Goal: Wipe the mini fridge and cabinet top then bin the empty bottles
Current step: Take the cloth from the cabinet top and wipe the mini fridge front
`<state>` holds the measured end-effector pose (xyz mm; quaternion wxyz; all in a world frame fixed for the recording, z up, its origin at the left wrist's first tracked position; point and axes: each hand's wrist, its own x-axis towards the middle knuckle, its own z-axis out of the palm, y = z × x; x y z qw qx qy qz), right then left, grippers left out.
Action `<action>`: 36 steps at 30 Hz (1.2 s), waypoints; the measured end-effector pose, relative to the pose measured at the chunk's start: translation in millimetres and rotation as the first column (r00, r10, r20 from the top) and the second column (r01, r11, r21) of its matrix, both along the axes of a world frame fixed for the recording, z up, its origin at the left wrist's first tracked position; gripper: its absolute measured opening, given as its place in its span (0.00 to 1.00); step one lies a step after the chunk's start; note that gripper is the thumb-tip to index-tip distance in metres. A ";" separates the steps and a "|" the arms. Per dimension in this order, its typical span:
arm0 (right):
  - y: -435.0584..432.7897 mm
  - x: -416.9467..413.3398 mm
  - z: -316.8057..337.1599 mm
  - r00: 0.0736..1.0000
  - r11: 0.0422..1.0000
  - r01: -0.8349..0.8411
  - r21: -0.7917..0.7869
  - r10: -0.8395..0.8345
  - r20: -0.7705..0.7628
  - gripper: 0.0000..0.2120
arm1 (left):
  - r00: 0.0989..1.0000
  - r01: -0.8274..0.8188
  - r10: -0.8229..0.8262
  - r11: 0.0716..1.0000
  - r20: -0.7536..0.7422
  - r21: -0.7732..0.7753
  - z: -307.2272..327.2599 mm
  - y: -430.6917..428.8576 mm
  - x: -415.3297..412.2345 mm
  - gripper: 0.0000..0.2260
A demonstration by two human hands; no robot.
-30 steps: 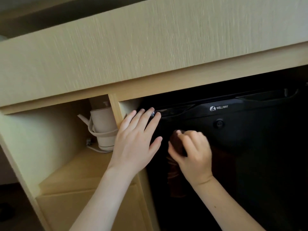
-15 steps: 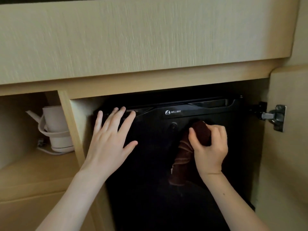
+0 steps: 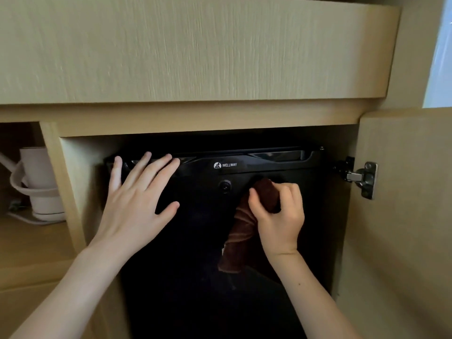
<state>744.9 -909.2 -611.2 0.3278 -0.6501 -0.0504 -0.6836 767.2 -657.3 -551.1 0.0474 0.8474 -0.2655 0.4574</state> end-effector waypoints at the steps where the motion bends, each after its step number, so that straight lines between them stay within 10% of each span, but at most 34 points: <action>1: -10.6 -4.1 2.5 1.000 0.995 0.002 0.100 -0.004 0.021 0.09 | 1.000 -0.005 0.005 1.000 -0.001 -0.001 -1.0 -0.7 0.2 0.34; 8: -11.5 -4.4 10.3 0.995 0.898 -0.005 0.440 -0.039 0.091 0.08 | 0.999 -0.032 0.031 0.999 -0.042 -0.011 -3.3 -13.4 -1.9 0.39; 16: 35.1 9.4 1.9 0.999 0.997 -0.044 -0.070 0.042 -0.030 0.11 | 0.998 -0.054 0.055 0.998 -0.027 0.035 -3.6 -9.1 -0.6 0.40; 28: -25.9 -6.5 8.3 0.993 0.846 -0.049 0.531 -0.015 0.115 0.09 | 0.999 -0.036 0.036 0.999 -0.036 0.003 -4.5 -12.0 -1.0 0.41; 36: -10.1 -1.6 -4.2 0.998 0.998 -0.062 0.010 0.062 -0.024 0.11 | 0.999 -0.039 0.040 0.999 -0.035 0.005 -3.8 -11.5 -2.0 0.41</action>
